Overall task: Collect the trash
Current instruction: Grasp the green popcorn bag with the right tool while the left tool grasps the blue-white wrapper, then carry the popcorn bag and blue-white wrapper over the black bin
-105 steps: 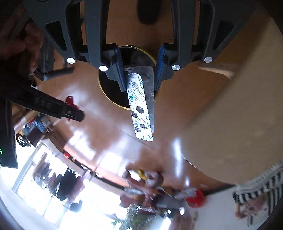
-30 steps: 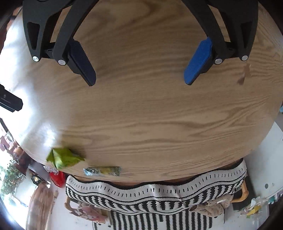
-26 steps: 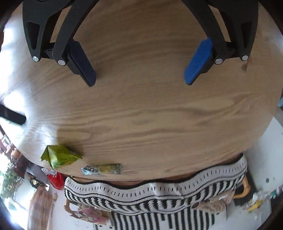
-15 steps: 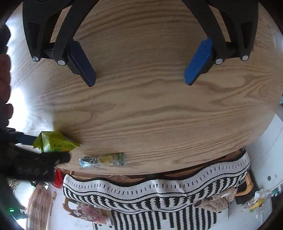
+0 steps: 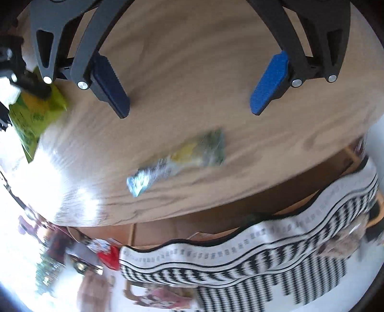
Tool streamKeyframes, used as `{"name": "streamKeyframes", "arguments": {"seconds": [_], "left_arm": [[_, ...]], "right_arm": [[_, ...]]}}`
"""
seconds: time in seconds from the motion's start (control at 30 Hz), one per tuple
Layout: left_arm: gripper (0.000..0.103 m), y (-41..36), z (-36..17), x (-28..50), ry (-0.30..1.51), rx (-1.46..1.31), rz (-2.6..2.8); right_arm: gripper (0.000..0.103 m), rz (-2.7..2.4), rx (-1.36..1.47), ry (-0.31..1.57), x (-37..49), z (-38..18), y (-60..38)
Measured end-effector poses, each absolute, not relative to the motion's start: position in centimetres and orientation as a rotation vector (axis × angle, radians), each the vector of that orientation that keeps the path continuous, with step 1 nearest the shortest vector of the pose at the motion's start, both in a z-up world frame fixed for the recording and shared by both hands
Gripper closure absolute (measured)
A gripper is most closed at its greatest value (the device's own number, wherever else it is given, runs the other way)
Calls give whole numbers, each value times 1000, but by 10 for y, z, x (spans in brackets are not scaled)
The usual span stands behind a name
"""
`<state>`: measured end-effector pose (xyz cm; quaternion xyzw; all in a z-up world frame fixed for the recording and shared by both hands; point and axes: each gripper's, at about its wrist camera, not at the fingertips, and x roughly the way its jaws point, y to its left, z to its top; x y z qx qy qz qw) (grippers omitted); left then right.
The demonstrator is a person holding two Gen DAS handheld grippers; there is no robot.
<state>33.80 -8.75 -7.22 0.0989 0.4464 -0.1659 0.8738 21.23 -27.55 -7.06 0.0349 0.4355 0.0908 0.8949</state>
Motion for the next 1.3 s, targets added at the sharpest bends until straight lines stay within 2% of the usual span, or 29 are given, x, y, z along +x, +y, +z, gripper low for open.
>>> {"name": "streamKeyframes", "arguments": {"seconds": [0.2,0.23,0.27,0.3,0.33,0.37,0.4,0.43,0.47,0.7,0.93,1.03,1.17,1.3], "left_arm": [[6,-96,-71,367,930,216,-366],[12,-98,-71,366,924,221,-375],[28,-102,-68,361,903,236,-396],[40,-104,-67,356,887,246,-403],[63,-106,-65,352,875,248,-403],[71,-109,-65,347,866,261,-394],[73,-113,-65,342,862,277,-386],[82,-115,-64,339,859,284,-390],[85,-118,-64,332,854,296,-402],[86,-122,-64,264,852,288,-381],[86,-127,-59,180,870,206,-326],[86,-139,-42,151,849,167,-350],[86,-173,-22,112,817,136,-418],[86,-239,-14,65,807,111,-539]], "right_arm": [[46,204,71,903,212,-71,-278],[46,205,72,903,213,-70,-278],[46,205,73,904,213,-70,-277],[46,205,73,904,213,-70,-277],[46,205,73,905,213,-69,-277],[46,202,66,905,211,-69,-276],[46,197,62,905,210,-69,-276],[46,193,59,905,209,-69,-276],[46,185,56,905,206,-69,-276],[53,105,71,895,166,-61,-298],[53,20,109,871,80,-18,-353],[53,-44,148,841,31,2,-391],[53,-187,190,785,-46,20,-461],[53,-332,250,766,-106,21,-532]]}}
